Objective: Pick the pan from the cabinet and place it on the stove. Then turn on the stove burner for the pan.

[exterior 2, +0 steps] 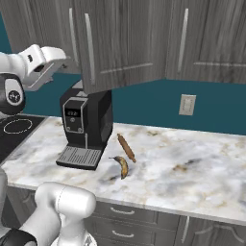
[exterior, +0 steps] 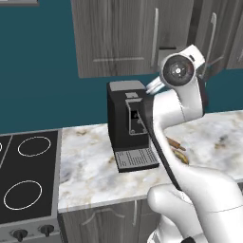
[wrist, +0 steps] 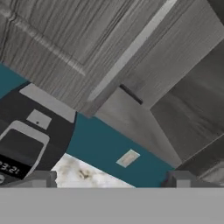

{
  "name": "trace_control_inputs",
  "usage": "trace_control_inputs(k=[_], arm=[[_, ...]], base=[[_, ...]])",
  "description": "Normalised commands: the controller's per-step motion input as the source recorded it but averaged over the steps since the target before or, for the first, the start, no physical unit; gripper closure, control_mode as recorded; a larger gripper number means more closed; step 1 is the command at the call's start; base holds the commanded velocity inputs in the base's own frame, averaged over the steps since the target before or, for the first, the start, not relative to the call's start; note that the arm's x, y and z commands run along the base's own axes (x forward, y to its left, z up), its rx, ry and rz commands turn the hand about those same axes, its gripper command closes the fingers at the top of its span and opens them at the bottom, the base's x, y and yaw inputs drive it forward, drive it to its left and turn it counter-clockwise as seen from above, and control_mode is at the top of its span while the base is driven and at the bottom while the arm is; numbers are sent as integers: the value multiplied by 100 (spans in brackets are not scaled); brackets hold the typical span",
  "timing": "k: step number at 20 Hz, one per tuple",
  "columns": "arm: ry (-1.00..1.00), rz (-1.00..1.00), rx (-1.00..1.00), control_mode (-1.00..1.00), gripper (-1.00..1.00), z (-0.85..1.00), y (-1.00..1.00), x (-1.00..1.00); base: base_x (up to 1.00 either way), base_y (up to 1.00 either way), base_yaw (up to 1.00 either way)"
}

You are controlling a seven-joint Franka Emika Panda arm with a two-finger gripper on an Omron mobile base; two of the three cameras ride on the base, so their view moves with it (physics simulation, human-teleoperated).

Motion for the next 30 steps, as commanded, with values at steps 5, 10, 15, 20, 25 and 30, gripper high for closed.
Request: trace_control_inputs(k=[5,10,15,20,25,30], arm=[[15,-6,-10,-100,-100,-27,-3,81],[12,0,-9,-100,-100,-17,-12,78],[13,0,-7,-100,-100,0,-35,52],[10,-3,-3,-100,-100,0,-64,8],[1,-7,-1,-100,-100,0,-68,-47],[-5,-10,0,-100,-100,0,-67,-81]], base=[[0,0,0],[0,0,0],[0,0,0],[0,0,0],[0,0,0],[0,0,0]])
